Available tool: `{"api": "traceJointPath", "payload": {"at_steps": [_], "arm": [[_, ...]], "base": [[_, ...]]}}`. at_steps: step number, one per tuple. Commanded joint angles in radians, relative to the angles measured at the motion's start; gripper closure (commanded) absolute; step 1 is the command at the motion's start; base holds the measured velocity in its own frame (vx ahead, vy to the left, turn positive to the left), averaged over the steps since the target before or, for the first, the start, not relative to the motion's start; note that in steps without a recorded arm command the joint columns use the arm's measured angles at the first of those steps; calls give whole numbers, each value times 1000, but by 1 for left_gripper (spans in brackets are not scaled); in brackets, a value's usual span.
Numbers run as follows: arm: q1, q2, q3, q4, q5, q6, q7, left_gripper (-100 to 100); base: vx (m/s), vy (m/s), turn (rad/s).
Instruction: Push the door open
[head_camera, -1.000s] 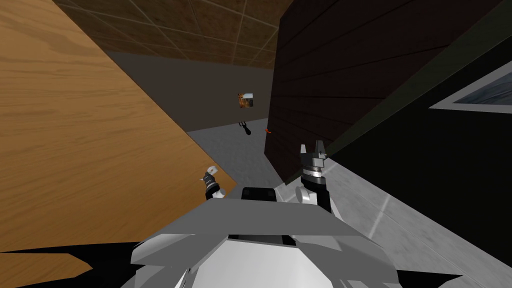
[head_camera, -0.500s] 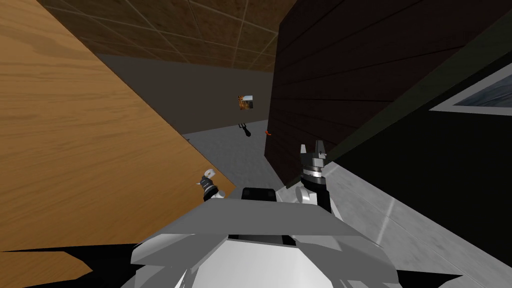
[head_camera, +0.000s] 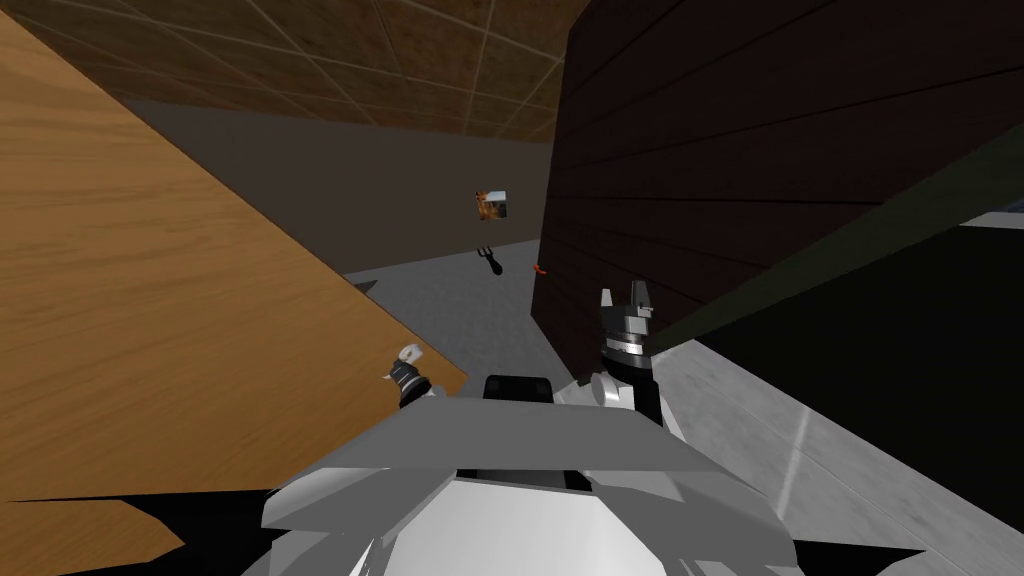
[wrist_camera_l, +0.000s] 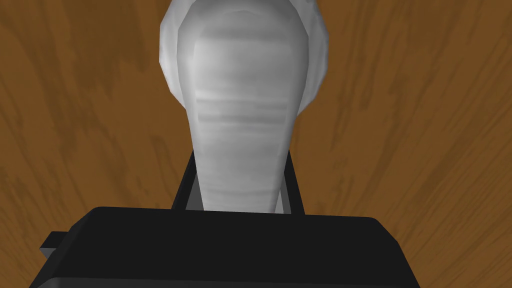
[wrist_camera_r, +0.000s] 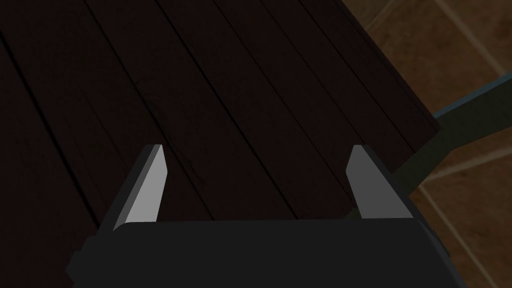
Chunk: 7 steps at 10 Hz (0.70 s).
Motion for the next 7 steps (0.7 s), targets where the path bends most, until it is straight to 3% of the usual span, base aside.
{"api": "traceJointPath", "payload": {"at_steps": [1,4,7], "arm": [[-1,16,17,-11,11,-7,-13,100],[2,31,48,-13,41,-15,-27,100],[5,8,79,-16,70,-23,-41,100]], "base": [[156,95,26],[181,101,38],[195,124,44]]}}
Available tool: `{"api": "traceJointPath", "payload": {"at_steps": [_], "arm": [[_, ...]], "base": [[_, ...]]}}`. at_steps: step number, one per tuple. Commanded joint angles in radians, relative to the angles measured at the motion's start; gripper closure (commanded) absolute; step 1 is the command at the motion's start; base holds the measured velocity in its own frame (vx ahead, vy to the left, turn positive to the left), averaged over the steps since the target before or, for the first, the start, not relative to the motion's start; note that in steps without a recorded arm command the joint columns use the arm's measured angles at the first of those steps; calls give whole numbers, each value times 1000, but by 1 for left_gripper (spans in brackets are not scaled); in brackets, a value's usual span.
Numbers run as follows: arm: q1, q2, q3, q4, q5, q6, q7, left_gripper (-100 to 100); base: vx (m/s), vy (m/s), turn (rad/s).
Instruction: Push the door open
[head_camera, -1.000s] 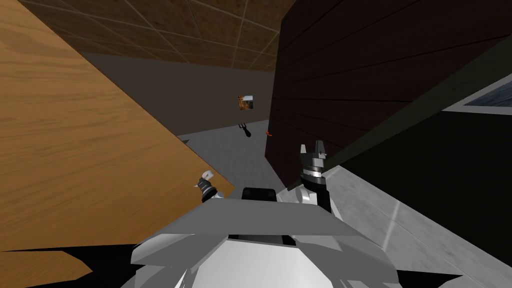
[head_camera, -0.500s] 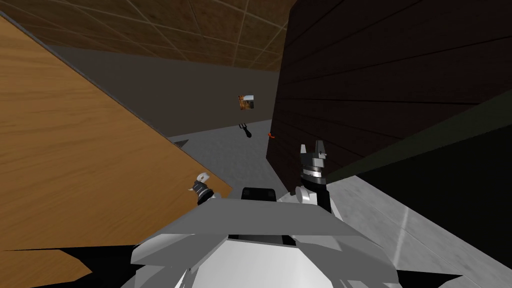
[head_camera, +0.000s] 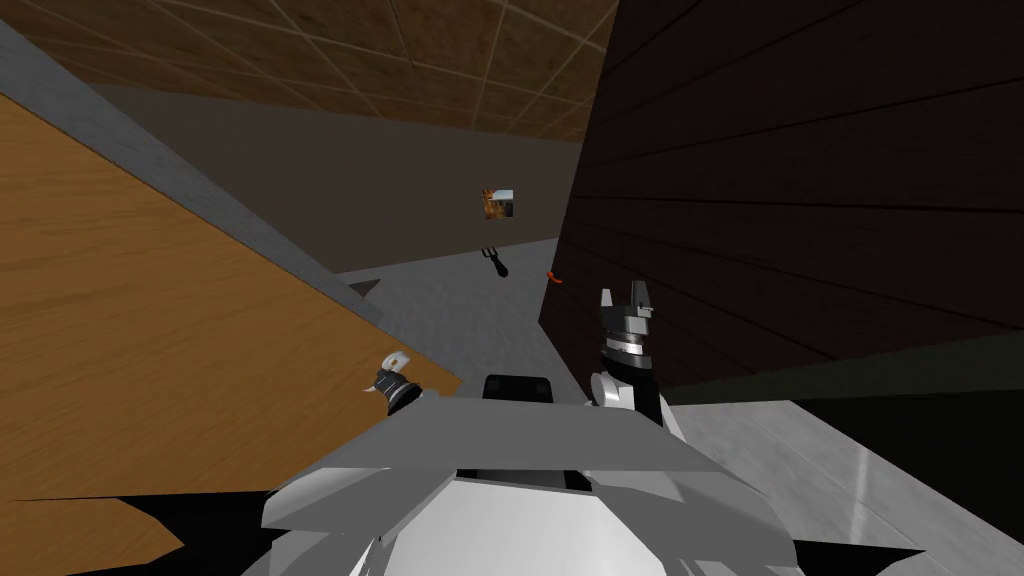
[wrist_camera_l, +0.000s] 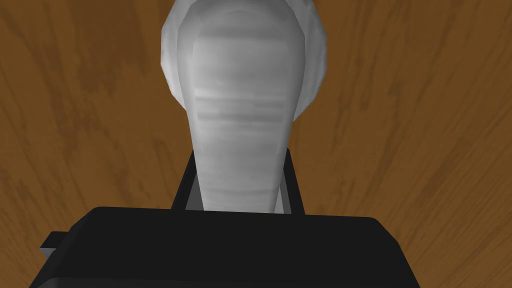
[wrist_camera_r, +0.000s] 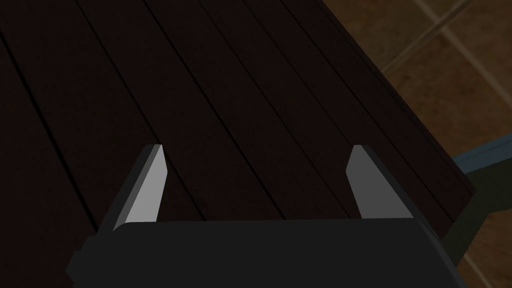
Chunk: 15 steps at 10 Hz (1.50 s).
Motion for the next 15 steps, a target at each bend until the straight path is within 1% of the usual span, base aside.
{"api": "traceJointPath", "payload": {"at_steps": [1,2,3,4,5,6,7,8,9,10,13,14,15], "arm": [[-4,-11,16,-5,13,-11,-6,100],[-3,-35,27,-6,23,-14,-11,100],[5,-25,21,-4,17,-10,-6,100],[9,4,39,-4,35,-16,-13,100],[9,11,43,-4,40,-17,-15,100],[10,22,54,-3,52,-21,-20,100],[11,28,66,-2,65,-24,-25,100],[12,29,78,-2,78,-28,-30,100],[13,27,84,-1,85,-29,-33,100],[13,20,96,-1,98,-33,-38,100],[16,-23,124,1,127,-41,-50,100],[21,-17,121,6,124,-36,-48,100],[25,11,142,7,146,-43,-57,100]], "base": [[157,127,32],[166,112,33],[69,50,28],[87,65,16],[139,89,31],[171,114,47],[169,146,28],[166,179,42],[151,157,34],[157,123,44],[158,129,42],[50,44,30],[82,112,33]]}}
